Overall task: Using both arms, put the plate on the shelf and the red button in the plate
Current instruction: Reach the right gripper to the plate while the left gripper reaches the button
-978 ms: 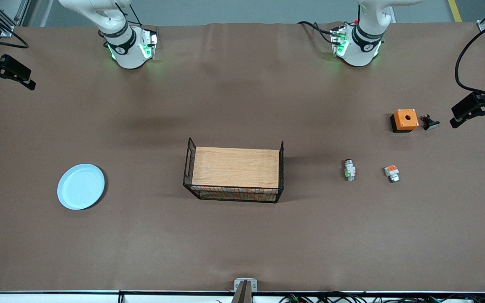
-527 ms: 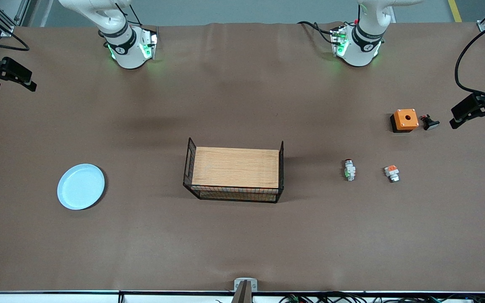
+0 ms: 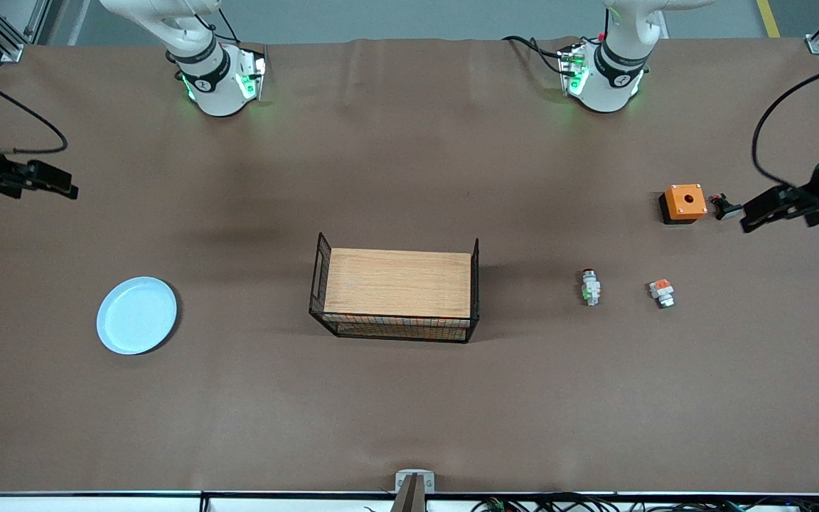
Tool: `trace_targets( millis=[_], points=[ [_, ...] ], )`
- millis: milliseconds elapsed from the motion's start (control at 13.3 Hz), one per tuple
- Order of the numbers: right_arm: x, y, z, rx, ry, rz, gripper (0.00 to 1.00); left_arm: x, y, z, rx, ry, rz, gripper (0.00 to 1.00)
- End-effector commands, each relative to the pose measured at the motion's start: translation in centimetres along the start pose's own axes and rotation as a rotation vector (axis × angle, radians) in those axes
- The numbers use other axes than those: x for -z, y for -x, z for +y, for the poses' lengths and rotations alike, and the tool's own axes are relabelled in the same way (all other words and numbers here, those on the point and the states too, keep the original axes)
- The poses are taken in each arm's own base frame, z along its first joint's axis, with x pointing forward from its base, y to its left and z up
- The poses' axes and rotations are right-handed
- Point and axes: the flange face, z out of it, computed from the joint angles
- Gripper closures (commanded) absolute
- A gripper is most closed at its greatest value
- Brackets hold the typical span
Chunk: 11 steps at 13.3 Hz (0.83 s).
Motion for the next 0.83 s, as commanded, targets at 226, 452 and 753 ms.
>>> trace_targets(
  millis=[226,452,753],
  points=[
    [-7.0,-5.2,8.5,0.060,0.026,0.037,0.00,-11.1,-3.2,2.1,-0.020,0.034,-0.123,0.01],
    [-11.9,-7.6,11.6,0.028,0.043,0.074,0.00,-16.9,-2.9,3.4,-0.037,0.036,-0.087,0.01],
    [-19.7,-9.2,13.8,0.040,0.073,0.166,0.00,-22.2,-2.3,5.6,-0.057,0.065,-0.070,0.01]
  ],
)
